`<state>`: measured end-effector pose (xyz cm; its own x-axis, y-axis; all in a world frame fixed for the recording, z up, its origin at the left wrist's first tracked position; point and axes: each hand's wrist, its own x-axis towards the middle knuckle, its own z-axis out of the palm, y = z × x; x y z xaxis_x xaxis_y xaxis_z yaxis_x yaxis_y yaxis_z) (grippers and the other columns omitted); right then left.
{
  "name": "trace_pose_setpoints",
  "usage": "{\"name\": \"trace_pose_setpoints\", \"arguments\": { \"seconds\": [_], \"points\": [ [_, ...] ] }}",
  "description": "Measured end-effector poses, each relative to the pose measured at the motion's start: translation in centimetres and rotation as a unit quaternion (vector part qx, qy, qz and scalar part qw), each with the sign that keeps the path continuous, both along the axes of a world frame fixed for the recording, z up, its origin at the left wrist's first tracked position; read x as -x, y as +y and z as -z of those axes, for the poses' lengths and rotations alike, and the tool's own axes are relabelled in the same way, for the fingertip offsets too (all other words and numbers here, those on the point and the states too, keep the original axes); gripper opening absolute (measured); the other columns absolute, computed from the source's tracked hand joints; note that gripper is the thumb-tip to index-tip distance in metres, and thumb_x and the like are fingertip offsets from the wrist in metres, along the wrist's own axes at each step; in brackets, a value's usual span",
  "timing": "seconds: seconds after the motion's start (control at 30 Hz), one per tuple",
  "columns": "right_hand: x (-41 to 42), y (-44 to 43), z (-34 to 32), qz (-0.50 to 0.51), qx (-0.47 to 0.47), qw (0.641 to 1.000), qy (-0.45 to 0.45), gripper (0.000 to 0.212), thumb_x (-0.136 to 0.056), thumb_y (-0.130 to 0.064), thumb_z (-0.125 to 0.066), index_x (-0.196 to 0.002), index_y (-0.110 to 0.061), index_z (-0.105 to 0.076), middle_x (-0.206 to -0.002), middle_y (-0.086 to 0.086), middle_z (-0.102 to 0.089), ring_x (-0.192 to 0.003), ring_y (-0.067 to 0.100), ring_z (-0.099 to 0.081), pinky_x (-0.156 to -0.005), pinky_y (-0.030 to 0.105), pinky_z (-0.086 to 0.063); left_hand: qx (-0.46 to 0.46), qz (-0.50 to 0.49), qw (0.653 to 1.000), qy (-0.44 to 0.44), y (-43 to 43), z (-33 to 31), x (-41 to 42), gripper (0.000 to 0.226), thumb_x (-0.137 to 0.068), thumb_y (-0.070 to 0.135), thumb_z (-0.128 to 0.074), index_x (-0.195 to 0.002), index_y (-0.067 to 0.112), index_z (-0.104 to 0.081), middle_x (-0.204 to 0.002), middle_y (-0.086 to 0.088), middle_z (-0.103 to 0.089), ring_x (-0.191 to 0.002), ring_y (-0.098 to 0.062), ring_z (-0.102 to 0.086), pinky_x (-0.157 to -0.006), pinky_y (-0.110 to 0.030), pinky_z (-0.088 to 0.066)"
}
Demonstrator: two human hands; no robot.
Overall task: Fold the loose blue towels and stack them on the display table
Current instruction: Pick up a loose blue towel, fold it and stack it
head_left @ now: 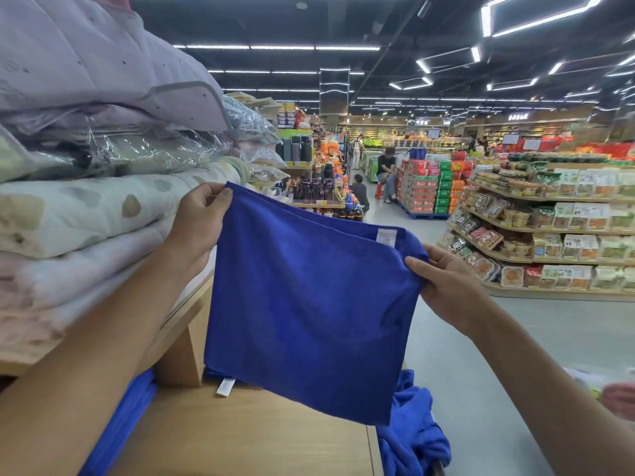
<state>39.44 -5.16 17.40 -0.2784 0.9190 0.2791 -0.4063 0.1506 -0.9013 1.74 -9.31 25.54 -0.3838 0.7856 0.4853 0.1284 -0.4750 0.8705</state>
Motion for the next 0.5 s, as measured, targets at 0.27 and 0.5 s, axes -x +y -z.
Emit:
{"name": "trace_pose_setpoints", "arguments": {
  "seconds": [0.27,0.5],
  "points": [
    [0.0,-0.9,0.2,0.035,-0.069,0.993,-0.088,0.031,-0.081,-0.015,-0.080,-0.111,-0.008,-0.078,-0.112,0.019,-0.076,-0.099,0.028,-0.072,-0.083,0.031,-0.061,-0.005,-0.008,1.000,0.000,-0.1,0.3,0.4,0.020,-0.103,0.019,-0.056,-0.088,0.023,-0.068,-0.072,0.013,-0.069,-0.071,-0.009,-0.059,-0.071,-0.031,-0.047],
    [-0.4,-1.4,0.5,0.227,-0.192,0.908,-0.295,0.015,-0.099,-0.016,-0.067,-0.087,-0.023,-0.075,-0.078,0.002,-0.077,-0.069,0.020,-0.067,-0.064,0.038,-0.051,-0.021,-0.031,0.998,0.042,-1.0,1.1,0.4,0.018,-0.104,0.022,-0.054,-0.091,0.025,-0.066,-0.083,0.008,-0.068,-0.077,-0.009,-0.057,-0.075,-0.032,-0.047]
  ]
}}
